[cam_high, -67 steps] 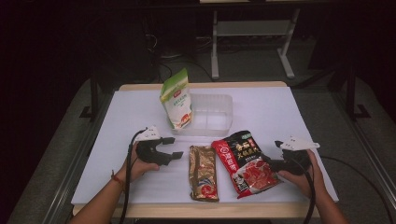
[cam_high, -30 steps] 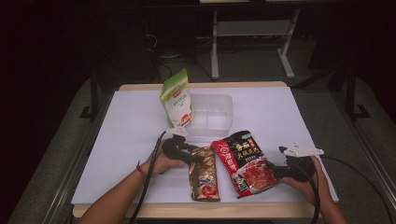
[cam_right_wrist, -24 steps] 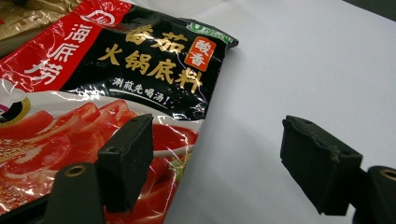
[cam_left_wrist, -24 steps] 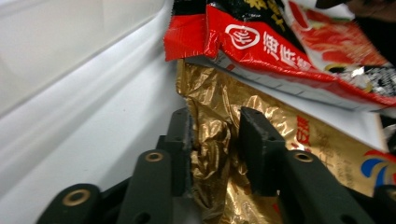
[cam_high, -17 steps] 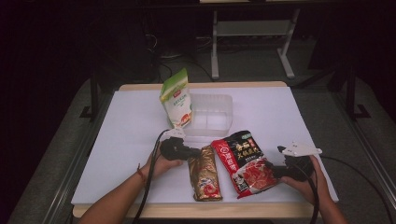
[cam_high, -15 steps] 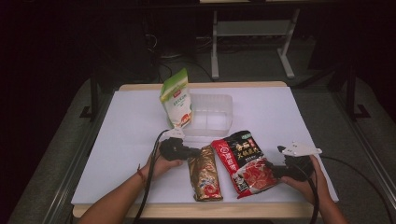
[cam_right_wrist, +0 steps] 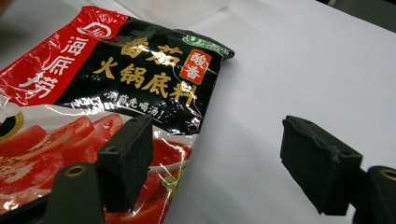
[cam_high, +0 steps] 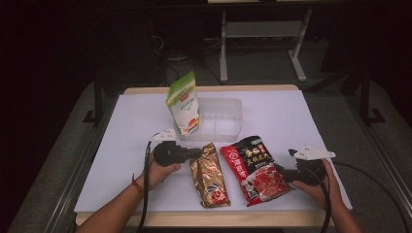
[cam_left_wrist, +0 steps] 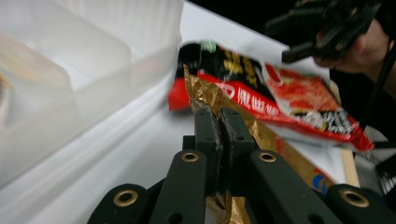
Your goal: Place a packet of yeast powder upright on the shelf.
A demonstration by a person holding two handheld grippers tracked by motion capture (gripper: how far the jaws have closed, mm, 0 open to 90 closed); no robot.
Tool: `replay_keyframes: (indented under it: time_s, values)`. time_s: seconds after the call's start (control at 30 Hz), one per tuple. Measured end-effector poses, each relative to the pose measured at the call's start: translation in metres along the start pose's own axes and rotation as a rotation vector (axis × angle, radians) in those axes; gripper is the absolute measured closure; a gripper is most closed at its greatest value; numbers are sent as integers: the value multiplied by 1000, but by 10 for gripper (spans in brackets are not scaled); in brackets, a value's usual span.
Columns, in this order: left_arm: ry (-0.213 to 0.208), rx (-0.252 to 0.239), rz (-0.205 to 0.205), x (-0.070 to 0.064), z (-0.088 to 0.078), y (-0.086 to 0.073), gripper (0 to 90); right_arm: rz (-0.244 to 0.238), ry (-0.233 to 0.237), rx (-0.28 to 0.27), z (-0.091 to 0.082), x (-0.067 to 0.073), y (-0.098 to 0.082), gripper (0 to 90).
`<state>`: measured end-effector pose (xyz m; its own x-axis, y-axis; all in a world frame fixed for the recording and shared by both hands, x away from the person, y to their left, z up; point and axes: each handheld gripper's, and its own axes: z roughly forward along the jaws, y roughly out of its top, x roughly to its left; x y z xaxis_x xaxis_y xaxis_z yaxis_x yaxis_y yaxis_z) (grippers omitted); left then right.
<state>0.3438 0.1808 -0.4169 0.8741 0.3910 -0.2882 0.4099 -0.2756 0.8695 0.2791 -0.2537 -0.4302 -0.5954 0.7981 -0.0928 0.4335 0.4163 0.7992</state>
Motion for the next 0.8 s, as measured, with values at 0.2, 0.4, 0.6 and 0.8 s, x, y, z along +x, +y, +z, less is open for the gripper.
replay_keyframes:
  time_s: [0.2,0.4,0.6,0.8]
  values:
    - [-8,-79,1,-9,-20,9,870,14,1,-12,1,-2,2,247]
    - [-16,-143,0,-15,-37,16,872,12,6,-15,3,-2,3,247]
    - [-23,-195,-3,-16,-47,21,874,13,3,-13,3,-3,3,247]
    - [-43,-237,4,-21,-55,25,876,15,0,-10,3,-3,3,247]
